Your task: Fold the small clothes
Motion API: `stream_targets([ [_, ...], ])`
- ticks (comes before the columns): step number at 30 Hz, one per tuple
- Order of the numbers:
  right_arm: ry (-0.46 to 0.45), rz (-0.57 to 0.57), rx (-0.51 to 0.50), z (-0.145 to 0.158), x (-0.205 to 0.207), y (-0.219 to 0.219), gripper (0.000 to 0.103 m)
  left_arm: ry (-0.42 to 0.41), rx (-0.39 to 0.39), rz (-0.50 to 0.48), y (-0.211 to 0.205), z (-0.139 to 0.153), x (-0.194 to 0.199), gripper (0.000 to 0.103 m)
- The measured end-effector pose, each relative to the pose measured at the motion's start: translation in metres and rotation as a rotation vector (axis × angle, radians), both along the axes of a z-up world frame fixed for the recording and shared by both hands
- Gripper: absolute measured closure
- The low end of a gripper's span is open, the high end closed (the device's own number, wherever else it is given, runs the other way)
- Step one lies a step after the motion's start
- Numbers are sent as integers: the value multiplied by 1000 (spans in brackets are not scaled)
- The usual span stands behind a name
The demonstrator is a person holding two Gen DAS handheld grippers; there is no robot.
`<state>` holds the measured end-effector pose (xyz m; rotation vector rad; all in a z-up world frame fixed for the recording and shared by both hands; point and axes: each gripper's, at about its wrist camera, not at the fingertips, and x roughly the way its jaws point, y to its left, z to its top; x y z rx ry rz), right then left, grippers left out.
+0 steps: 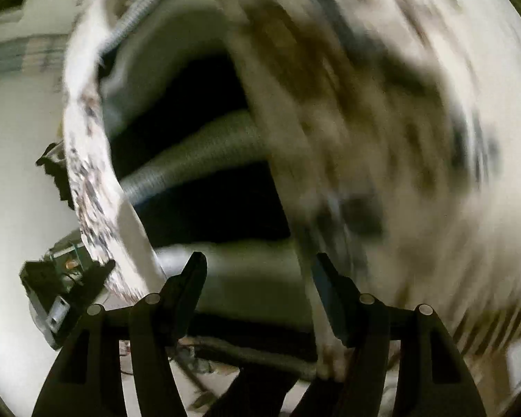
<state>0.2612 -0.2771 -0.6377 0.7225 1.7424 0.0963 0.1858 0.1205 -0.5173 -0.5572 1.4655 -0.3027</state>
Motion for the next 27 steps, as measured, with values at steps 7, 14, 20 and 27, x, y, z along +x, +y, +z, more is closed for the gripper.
stream_targets([
  [7, 96, -89, 10, -47, -101, 21, 38, 45, 88, -134, -36, -50, -61, 68],
  [14, 29, -61, -43, -57, -131, 47, 97, -97, 110, -73, -36, -21, -81, 95],
  [20, -7, 14, -91, -47, -138, 75, 97, -106, 122, -40, -26, -16, -79, 96],
  [27, 17, 43, -12, -58, -125, 111, 80, 27, 33, 51, 6, -50, -91, 78],
])
